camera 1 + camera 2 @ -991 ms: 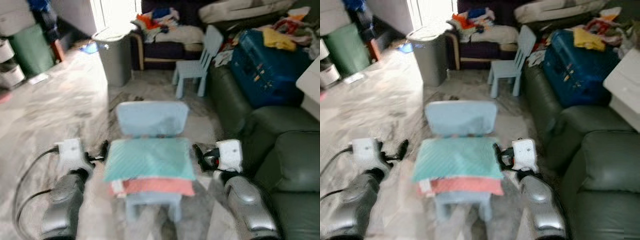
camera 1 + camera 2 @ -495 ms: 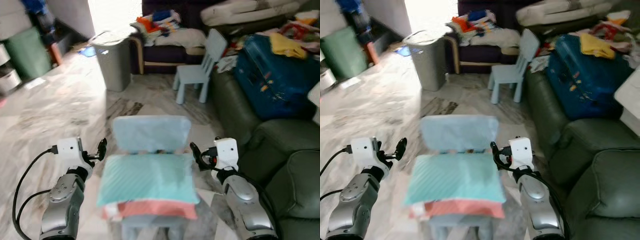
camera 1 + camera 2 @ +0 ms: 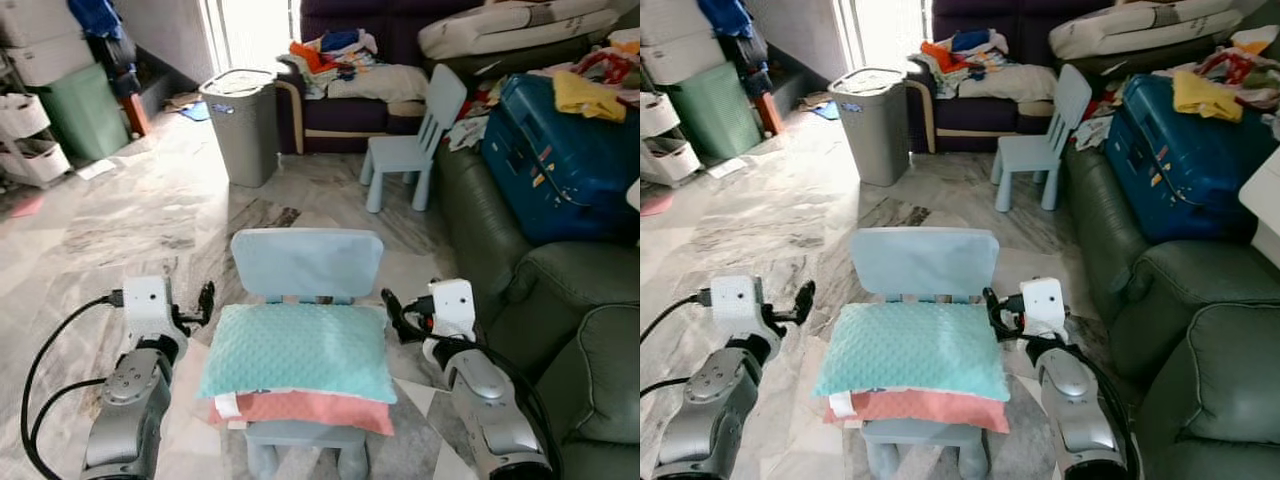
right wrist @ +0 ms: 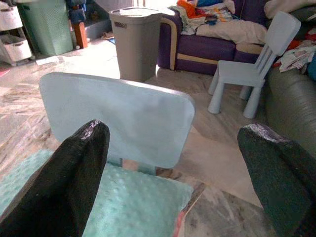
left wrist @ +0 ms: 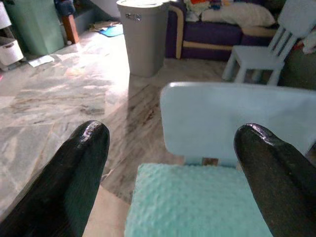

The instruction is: Move the pillow to the sofa

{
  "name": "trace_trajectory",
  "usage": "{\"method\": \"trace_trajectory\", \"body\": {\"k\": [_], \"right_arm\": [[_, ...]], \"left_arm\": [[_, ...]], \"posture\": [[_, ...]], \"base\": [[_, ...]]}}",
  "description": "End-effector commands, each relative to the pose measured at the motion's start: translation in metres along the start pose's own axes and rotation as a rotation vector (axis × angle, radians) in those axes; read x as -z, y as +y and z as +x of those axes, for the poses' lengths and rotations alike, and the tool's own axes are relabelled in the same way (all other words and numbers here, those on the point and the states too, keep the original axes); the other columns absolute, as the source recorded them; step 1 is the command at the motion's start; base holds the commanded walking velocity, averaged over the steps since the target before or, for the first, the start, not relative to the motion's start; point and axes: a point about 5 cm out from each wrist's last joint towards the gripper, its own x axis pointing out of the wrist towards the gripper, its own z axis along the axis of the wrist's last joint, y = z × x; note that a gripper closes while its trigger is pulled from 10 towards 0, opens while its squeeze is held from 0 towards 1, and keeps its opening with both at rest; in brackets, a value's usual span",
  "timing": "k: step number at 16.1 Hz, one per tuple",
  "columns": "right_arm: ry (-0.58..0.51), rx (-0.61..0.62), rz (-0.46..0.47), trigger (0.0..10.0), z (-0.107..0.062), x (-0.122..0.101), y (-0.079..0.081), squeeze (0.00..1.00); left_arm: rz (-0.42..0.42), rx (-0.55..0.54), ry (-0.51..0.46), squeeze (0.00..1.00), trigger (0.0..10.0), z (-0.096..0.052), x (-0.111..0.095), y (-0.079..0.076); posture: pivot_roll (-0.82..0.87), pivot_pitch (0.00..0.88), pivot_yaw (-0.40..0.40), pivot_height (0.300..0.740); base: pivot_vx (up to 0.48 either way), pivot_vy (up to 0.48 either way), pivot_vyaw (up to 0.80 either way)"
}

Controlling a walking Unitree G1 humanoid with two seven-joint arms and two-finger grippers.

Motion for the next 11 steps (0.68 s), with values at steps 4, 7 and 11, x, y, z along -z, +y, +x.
{"method": "trace_trajectory", "body": {"k": [4,7,11], "right_arm": [[-0.043,0.012,0.004,10.0,0.008,-0.007,0.003,0.00],[-0.042,0.004,0.002,10.0,0.009,-0.008,0.003,0.00],[-0.038,-0.023,-0.054,10.0,0.005,-0.007,0.000,0.00]], "left_arm": [[0.038,0.047,0.000,0.00,10.0,-0.005,-0.002,-0.009],[0.007,0.000,-0.004,0.00,10.0,0.001,-0.002,-0.006],[-0.071,-0.104,-0.038,0.00,10.0,0.009,-0.008,0.002]], "posture": [[0.07,0.000,0.052,0.740],[0.06,0.000,0.032,0.740],[0.05,0.000,0.008,0.740]], "base": [[0.000,0.000,0.00],[0.000,0.000,0.00],[0.000,0.000,0.00]]}}
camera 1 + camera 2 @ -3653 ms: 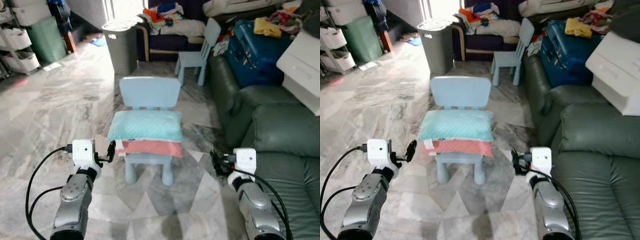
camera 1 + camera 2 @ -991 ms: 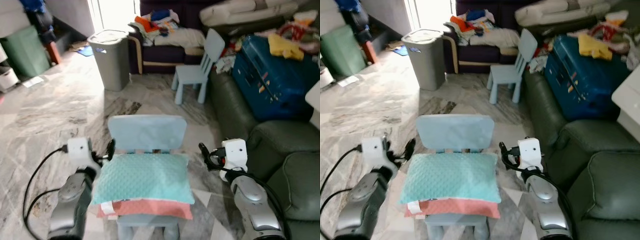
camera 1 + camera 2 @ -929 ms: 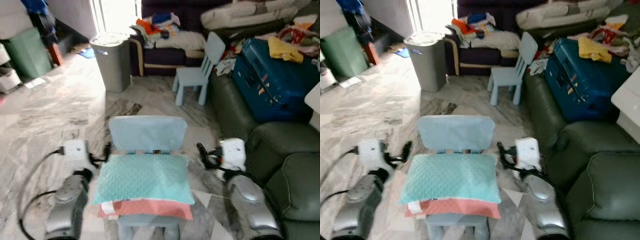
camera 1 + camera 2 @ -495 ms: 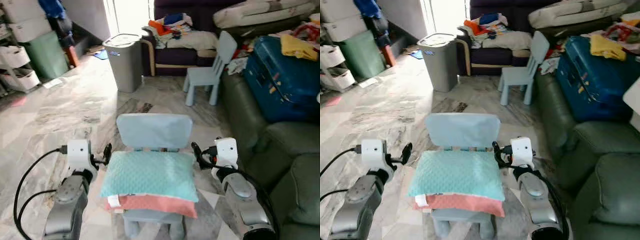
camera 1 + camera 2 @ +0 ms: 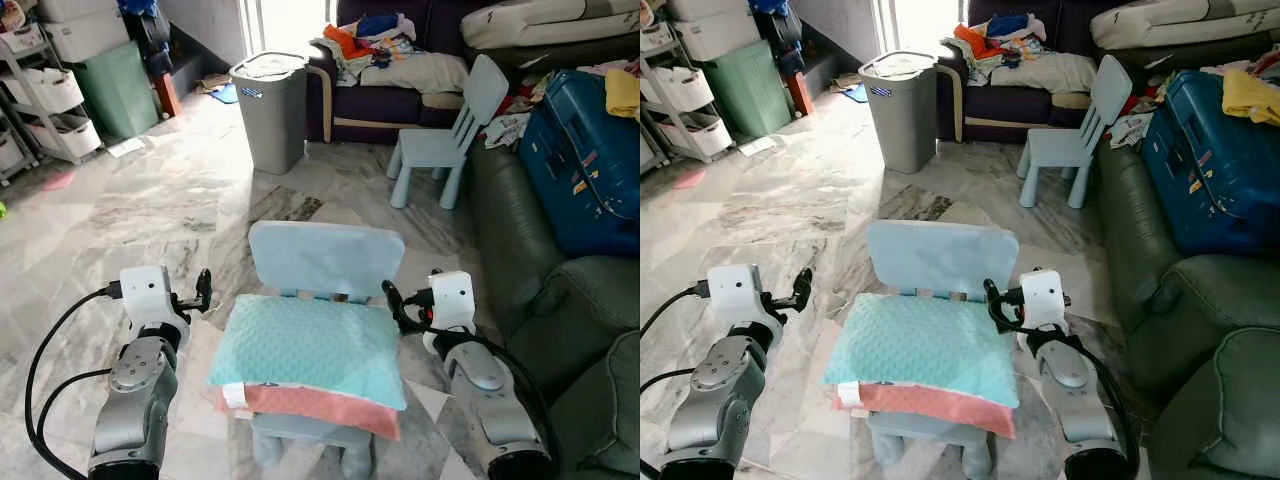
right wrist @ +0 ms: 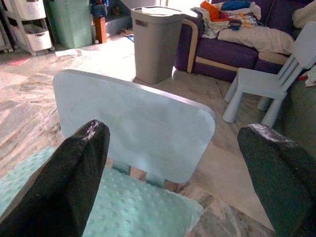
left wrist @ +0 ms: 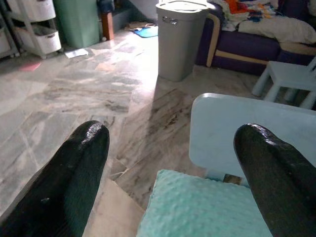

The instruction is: Move the pillow to the sofa

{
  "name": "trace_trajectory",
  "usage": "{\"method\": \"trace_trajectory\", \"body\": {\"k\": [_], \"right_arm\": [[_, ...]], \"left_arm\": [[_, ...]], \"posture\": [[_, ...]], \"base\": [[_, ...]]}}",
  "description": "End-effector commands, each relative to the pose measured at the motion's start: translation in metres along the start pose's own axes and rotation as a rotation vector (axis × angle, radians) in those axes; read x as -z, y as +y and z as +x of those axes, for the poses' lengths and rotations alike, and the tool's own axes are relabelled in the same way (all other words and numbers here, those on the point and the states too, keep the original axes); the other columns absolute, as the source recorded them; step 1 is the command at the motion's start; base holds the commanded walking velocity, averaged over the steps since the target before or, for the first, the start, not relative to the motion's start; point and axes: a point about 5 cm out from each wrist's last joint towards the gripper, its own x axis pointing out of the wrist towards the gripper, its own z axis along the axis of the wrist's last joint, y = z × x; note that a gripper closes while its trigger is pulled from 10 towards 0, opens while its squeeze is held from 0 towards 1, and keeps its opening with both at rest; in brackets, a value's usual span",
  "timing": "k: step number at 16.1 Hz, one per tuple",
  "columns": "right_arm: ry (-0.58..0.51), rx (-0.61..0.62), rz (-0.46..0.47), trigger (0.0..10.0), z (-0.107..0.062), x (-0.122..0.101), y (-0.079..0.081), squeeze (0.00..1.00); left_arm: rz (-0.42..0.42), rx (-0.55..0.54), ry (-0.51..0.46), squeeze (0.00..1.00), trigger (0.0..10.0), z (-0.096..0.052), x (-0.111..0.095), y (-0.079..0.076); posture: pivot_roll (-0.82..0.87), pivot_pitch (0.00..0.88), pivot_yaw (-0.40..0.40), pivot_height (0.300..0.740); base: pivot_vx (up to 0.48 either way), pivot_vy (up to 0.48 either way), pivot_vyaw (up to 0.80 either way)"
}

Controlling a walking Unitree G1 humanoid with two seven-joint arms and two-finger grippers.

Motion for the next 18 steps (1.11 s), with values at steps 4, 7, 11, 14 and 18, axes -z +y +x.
{"method": "trace_trajectory", "body": {"k": [4,7,11,14,18], "right_arm": [[-0.021,-0.009,-0.001,10.0,0.003,-0.007,0.002,0.00],[-0.010,-0.027,0.001,10.0,0.000,-0.002,0.008,0.00],[-0.007,-0.031,-0.008,10.0,-0.003,-0.002,0.009,0.00],[-0.007,-0.023,0.005,10.0,-0.003,-0.003,0.008,0.00],[-0.005,-0.012,0.033,10.0,-0.004,-0.003,0.007,0.00]], "left_arm": [[-0.011,-0.007,0.012,0.00,10.0,-0.001,0.004,0.000],[0.000,0.001,0.025,0.00,10.0,-0.002,0.007,0.000],[-0.007,0.004,0.033,0.00,10.0,-0.004,0.011,-0.003],[-0.007,0.013,0.040,0.00,10.0,-0.004,0.012,-0.005],[-0.006,0.018,0.040,0.00,10.0,-0.003,0.011,-0.005]], "posture": [[0.04,0.000,0.001,0.740],[0.04,0.000,0.000,0.740],[0.03,0.000,0.001,0.740],[0.02,0.000,0.002,0.740],[0.02,0.000,0.005,0.740]], "base": [[0.000,0.000,0.00],[0.000,0.000,0.00],[0.000,0.000,0.35],[0.000,0.000,0.00],[0.000,0.000,0.00]]}}
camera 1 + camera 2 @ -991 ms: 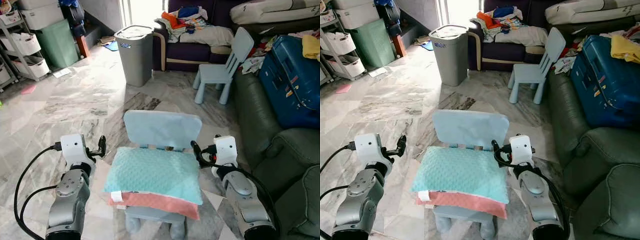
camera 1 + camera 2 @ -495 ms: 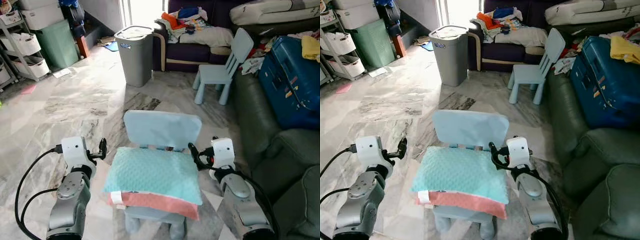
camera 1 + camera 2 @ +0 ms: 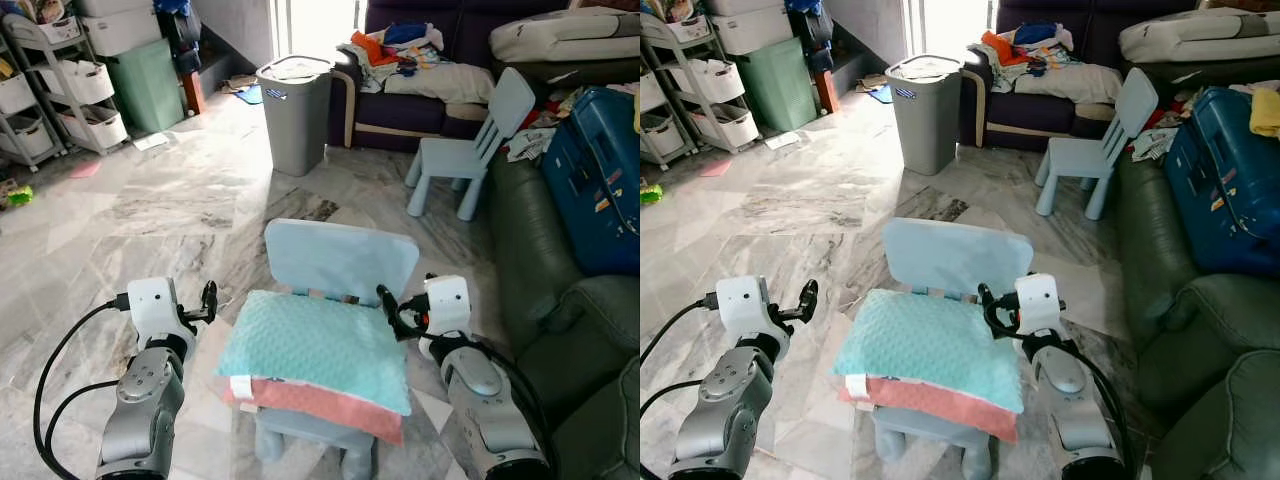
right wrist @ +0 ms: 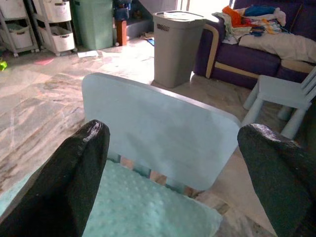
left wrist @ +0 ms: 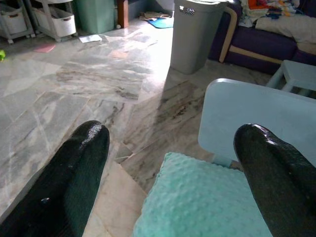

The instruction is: Move the pillow to the sofa

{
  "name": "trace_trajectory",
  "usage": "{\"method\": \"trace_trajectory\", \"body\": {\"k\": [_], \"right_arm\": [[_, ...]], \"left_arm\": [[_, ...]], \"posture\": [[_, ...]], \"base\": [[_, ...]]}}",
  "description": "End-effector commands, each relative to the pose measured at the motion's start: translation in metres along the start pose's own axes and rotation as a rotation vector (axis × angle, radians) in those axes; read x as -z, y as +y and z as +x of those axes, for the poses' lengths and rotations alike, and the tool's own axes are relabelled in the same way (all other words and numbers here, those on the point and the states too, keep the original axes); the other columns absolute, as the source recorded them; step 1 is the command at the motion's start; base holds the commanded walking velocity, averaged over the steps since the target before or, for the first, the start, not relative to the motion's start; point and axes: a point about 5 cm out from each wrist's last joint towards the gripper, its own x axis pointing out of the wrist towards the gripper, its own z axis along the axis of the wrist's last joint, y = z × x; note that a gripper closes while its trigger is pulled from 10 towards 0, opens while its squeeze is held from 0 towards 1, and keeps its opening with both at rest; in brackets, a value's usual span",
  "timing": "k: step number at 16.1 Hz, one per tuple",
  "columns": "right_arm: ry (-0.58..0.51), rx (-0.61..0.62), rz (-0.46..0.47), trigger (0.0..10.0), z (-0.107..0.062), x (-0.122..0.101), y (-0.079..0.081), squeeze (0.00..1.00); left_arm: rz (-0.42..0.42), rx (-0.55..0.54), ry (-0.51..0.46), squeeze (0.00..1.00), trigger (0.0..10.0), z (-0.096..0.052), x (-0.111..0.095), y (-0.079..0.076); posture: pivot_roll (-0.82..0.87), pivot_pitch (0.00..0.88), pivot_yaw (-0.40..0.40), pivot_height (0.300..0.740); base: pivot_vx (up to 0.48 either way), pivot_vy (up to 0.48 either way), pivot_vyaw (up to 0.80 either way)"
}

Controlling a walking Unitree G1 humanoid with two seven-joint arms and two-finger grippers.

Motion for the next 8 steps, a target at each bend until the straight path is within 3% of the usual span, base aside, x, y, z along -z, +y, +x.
{"method": "trace_trajectory", "body": {"k": [1,8], "right_arm": [[-0.005,0.002,0.011,10.0,-0.0005,-0.0024,0.0000,0.00],[0.008,0.012,0.039,10.0,-0.0064,0.0008,0.0019,0.00]], "left_arm": [[0.010,0.009,0.004,0.00,10.0,0.0018,-0.0008,-0.0003],[0.015,0.033,0.024,0.00,10.0,-0.0030,0.0023,-0.0009]], "posture": [[0.02,0.000,0.007,0.740],[0.02,0.000,0.018,0.740]], "base": [[0.000,0.000,0.00],[0.000,0.000,0.00]]}}
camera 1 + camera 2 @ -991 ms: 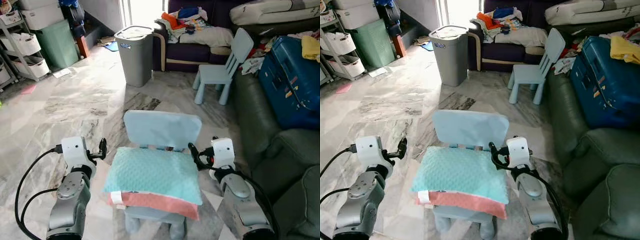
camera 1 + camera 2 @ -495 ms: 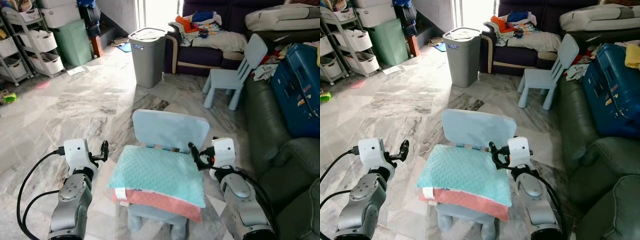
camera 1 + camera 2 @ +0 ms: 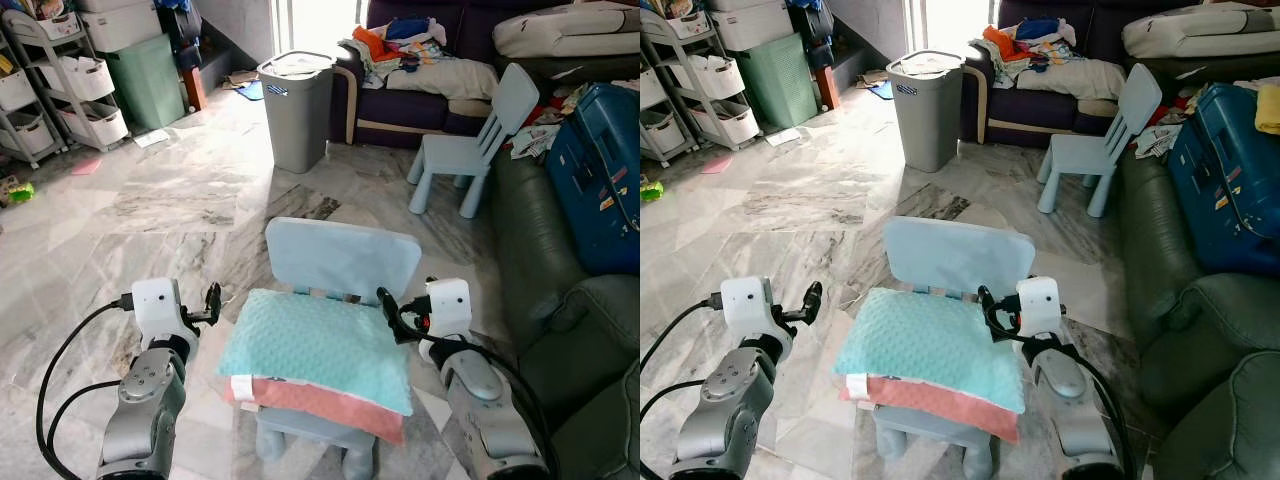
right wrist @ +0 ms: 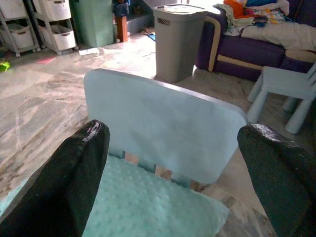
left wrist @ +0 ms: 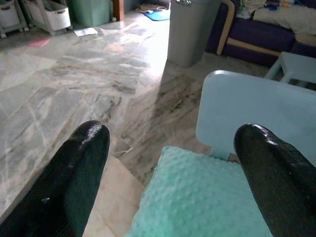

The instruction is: Move the pillow to the sofa

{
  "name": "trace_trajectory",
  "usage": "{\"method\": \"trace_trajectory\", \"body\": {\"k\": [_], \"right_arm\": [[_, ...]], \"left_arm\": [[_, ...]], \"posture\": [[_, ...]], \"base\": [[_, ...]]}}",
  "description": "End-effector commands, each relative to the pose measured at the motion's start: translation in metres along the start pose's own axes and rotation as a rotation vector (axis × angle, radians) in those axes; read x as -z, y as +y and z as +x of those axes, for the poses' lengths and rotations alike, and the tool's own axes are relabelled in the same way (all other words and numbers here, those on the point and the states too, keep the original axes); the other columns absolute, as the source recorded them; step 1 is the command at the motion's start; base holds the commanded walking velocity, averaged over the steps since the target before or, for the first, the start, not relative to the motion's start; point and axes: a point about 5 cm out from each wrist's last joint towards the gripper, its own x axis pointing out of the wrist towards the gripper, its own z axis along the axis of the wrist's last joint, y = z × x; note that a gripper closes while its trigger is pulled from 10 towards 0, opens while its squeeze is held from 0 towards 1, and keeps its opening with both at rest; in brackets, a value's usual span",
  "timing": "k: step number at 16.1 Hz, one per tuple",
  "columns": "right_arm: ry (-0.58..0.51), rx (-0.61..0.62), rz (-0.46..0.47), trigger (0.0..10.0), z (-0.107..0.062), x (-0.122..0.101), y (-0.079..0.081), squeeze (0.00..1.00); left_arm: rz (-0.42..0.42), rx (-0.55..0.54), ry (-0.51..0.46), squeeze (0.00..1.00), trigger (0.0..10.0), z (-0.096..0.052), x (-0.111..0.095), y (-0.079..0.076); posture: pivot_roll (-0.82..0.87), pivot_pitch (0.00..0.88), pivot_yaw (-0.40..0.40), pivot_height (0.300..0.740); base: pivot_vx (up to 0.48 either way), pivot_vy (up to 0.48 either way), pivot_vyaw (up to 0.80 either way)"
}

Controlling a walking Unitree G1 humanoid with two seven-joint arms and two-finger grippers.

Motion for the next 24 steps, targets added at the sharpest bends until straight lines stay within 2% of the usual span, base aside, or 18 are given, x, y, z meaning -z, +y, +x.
{"method": "trace_trajectory", "body": {"k": [1,7,11,16,24], "right_arm": [[-0.003,0.006,0.012,10.0,-0.002,-0.002,0.000,0.00],[0.049,-0.001,0.009,10.0,-0.022,0.010,0.000,0.00],[0.098,-0.010,0.001,10.0,-0.041,0.015,-0.003,0.00],[0.131,-0.012,-0.012,10.0,-0.045,0.016,-0.009,0.00],[0.140,-0.035,-0.013,10.0,-0.046,0.014,-0.004,0.00]], "left_arm": [[0.011,0.007,0.005,0.00,10.0,-0.003,0.000,0.002],[0.012,0.015,0.050,0.00,10.0,-0.017,0.011,0.003],[0.014,0.012,0.091,0.00,10.0,-0.034,0.021,0.004],[0.019,-0.001,0.111,0.00,10.0,-0.040,0.023,0.009],[0.013,0.003,0.125,0.00,10.0,-0.042,0.024,0.006]], "posture": [[0.02,0.000,0.018,0.740],[0.01,0.054,0.007,0.740],[0.01,0.117,-0.018,0.740],[0.01,0.134,-0.028,0.740],[0.00,0.137,-0.027,0.732]], "base": [[0.000,0.000,0.00],[0.000,0.000,0.00],[0.000,0.000,0.00],[0.000,0.000,0.00],[0.000,0.000,0.00]]}}
